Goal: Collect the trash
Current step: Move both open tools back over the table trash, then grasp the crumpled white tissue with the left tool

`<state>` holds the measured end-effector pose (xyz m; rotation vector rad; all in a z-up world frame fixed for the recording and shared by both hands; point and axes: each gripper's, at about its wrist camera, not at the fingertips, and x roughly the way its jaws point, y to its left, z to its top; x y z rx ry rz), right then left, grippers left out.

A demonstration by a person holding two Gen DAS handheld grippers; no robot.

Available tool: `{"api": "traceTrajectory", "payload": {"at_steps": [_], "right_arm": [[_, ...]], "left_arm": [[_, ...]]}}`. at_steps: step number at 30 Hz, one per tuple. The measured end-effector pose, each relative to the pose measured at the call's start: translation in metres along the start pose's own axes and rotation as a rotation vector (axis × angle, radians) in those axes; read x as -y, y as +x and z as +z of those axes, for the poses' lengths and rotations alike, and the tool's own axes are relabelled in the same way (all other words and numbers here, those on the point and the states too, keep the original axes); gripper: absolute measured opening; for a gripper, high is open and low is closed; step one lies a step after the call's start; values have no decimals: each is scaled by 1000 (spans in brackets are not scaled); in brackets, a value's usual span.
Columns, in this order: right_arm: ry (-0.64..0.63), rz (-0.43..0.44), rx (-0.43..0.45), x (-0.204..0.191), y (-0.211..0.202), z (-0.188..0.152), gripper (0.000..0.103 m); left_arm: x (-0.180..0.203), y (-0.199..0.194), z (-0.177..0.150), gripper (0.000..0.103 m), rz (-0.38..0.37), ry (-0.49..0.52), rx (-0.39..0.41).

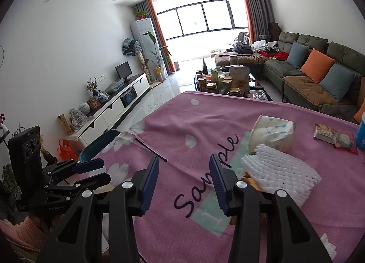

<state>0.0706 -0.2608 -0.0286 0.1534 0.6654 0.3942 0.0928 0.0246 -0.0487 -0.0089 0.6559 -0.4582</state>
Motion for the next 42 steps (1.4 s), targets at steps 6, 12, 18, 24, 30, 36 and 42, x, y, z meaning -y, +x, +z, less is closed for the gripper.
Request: {"api": "traceTrajectory", "payload": {"at_steps": [6, 12, 18, 24, 30, 36, 42], "right_arm": [[85, -106, 44, 48, -32, -11, 44], [180, -195, 54, 90, -56, -34, 44], [260, -236, 62, 121, -75, -52, 44], [269, -233, 74, 128, -81, -57, 44], [284, -214, 68, 133, -78, -61, 44], [317, -182, 72, 141, -76, -63, 44], [331, -138, 64, 143, -68, -63, 44]], "left_arm": [[45, 23, 9, 54, -83, 67, -29], [78, 43, 12, 54, -148, 109, -69], [125, 57, 5, 54, -281, 179, -127], [178, 77, -6, 54, -391, 256, -195], [216, 99, -9, 57, -460, 269, -264], [240, 119, -17, 51, -485, 274, -327], [241, 128, -19, 20, -499, 245, -355]]}}
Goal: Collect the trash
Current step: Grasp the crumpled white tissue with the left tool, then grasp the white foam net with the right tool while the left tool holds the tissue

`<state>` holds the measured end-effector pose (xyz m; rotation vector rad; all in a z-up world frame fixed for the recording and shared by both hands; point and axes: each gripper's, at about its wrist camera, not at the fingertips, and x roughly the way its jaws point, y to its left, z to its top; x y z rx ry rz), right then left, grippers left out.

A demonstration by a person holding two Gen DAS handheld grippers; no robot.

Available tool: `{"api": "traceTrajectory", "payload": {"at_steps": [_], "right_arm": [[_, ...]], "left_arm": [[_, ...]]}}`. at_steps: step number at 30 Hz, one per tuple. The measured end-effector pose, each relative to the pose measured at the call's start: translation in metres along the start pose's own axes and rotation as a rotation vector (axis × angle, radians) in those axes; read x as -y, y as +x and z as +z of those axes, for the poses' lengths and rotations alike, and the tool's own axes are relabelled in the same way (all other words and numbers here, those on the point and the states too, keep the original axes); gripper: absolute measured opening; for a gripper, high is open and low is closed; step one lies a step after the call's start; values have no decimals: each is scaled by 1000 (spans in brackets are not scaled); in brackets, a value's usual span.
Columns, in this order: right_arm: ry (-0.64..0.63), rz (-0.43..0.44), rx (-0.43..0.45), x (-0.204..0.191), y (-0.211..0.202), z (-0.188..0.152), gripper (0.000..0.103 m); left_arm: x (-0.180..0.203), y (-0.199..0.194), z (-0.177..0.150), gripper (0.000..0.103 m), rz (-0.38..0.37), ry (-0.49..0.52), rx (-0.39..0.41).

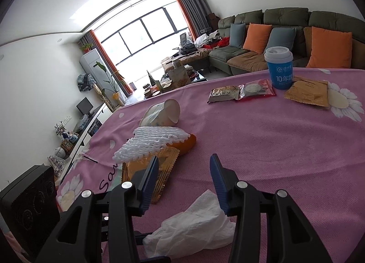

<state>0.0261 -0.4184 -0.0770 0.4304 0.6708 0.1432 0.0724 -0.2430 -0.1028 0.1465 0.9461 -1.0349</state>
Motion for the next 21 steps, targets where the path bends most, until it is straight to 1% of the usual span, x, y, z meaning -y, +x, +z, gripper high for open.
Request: {"api": "traceTrajectory", "payload": {"at_steps": [1, 2, 8, 9, 10, 13, 15, 16, 18, 21], "right_arm": [[1, 10, -5, -1, 2, 0, 44], [1, 17, -9, -1, 4, 0, 44], [16, 75, -35, -8, 18, 3, 45], [15, 83, -37, -10, 20, 3, 46], [15, 91, -43, -12, 22, 4, 50], [35, 114, -58, -14, 30, 6, 53], [58, 133, -67, -13, 34, 8, 54], [76, 143, -73, -12, 37, 9, 57], [130, 178, -89, -8, 42, 11, 60], [185, 217, -101, -3, 48, 14, 61]], "left_arm": [[-2, 0, 0, 12, -2, -7, -3], [-3, 0, -1, 7, -4, -11, -3], [-18, -15, -5, 5, -5, -35, 29], [-20, -19, -7, 5, -1, -37, 35], [-22, -24, -9, 5, 7, -37, 42], [-30, -38, -13, 5, 25, -42, 62], [-36, -50, -17, 5, 50, -40, 80], [-38, -55, -20, 5, 64, -37, 90], [-42, -67, -26, 5, 87, -38, 105], [-50, -86, -37, 5, 115, -47, 127]]}}
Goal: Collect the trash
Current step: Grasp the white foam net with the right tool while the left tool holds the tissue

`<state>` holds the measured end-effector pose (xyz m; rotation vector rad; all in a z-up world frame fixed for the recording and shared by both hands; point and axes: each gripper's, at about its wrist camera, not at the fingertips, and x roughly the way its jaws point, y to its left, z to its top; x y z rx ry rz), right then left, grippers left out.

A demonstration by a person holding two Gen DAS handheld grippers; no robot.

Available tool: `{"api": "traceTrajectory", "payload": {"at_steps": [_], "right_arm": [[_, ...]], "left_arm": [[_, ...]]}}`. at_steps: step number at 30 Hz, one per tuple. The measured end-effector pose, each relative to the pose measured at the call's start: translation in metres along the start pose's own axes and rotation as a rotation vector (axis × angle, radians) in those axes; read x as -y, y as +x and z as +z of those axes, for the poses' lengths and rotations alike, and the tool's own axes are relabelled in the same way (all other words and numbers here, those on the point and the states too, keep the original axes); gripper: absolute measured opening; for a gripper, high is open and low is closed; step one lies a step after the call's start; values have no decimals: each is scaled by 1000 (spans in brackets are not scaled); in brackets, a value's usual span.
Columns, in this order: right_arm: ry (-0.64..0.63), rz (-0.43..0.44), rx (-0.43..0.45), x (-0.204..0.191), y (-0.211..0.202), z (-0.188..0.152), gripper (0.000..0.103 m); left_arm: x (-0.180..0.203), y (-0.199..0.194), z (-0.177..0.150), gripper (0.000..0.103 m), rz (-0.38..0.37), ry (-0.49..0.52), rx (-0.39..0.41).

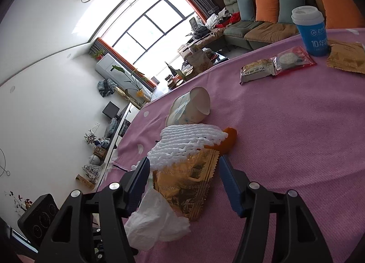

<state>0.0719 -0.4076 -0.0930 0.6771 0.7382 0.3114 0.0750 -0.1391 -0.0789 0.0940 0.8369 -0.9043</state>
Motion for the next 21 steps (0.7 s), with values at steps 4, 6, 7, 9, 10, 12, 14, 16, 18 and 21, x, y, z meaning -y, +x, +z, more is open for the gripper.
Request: {"api": "traceTrajectory", "payload": {"at_steps": [4, 6, 7, 9, 10, 12, 14, 16, 18, 21], "right_arm": [[61, 52, -19, 5, 6, 1, 62], [89, 71, -26, 7, 9, 1, 62], [103, 84, -27, 8, 9, 0, 62], [125, 100, -22, 10, 8, 0, 62], [134, 107, -17, 10, 6, 0, 62], [146, 117, -14, 11, 5, -1, 63], [160, 126, -13, 12, 4, -1, 64], [166, 133, -8, 12, 2, -3, 64], [167, 131, -14, 12, 2, -4, 64], [169, 111, -20, 11, 5, -4, 64]], "left_arm": [[-16, -23, -8, 5, 35, -16, 34], [-25, -33, -12, 5, 57, -32, 48], [-31, -38, -13, 5, 70, -43, 55], [-40, -48, -15, 5, 94, -64, 69], [-42, -53, -18, 5, 105, -74, 77], [-51, -63, -19, 5, 128, -91, 92], [-58, -70, -20, 5, 150, -105, 103], [-65, -76, -19, 5, 168, -118, 109], [-73, -82, -20, 5, 182, -130, 117], [-80, -84, -20, 5, 201, -145, 127]]}}
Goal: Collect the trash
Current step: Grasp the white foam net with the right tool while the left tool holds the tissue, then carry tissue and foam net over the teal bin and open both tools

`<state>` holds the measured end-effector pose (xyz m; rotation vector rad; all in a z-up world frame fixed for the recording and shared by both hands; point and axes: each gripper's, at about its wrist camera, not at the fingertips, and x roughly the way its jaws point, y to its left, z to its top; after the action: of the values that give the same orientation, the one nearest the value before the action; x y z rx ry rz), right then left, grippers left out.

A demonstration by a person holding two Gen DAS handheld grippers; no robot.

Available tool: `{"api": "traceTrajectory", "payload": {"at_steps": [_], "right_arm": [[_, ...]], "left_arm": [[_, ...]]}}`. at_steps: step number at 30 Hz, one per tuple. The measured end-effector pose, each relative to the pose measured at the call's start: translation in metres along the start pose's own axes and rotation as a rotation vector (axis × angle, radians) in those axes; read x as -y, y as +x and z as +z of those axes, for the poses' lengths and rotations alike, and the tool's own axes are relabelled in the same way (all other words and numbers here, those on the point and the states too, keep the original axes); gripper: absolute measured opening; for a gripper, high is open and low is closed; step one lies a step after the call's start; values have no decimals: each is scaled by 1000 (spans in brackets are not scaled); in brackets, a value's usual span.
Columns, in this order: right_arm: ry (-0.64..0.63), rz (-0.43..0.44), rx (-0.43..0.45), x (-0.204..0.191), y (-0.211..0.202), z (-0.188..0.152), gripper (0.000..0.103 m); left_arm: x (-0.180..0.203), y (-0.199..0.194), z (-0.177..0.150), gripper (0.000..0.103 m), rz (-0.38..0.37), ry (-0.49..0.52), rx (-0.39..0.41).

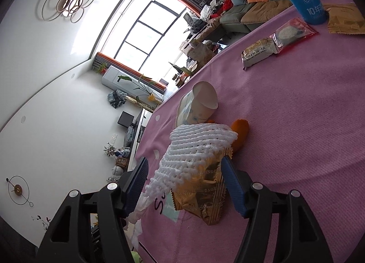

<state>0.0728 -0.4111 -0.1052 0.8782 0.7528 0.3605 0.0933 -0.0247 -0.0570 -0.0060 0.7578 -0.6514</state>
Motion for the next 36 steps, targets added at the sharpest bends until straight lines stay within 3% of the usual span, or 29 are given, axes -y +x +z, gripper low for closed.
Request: {"api": "traceTrajectory", "payload": {"at_steps": [2, 5, 6, 8, 10, 21, 36], "right_arm": [[-9, -24, 6, -1, 1, 0, 62], [-30, -46, -3, -5, 7, 1, 49], [-38, -53, -8, -5, 8, 2, 39], [-52, -62, -14, -7, 11, 0, 29], [-74, -68, -13, -11, 13, -2, 11], [-271, -64, 20, -58, 4, -11, 8], [-402, 91, -128, -128, 69, -28, 8]], "left_arm": [[-5, -3, 0, 5, 11, -11, 4], [-9, -6, -1, 5, 24, -21, 9], [-8, -5, -1, 5, 29, -24, 11], [-11, -8, -1, 5, 38, -30, 16], [-13, -13, -3, 5, 50, -35, 23], [-34, -41, -4, 5, 112, -68, 73], [-71, -95, -9, 5, 243, -130, 154]]}}
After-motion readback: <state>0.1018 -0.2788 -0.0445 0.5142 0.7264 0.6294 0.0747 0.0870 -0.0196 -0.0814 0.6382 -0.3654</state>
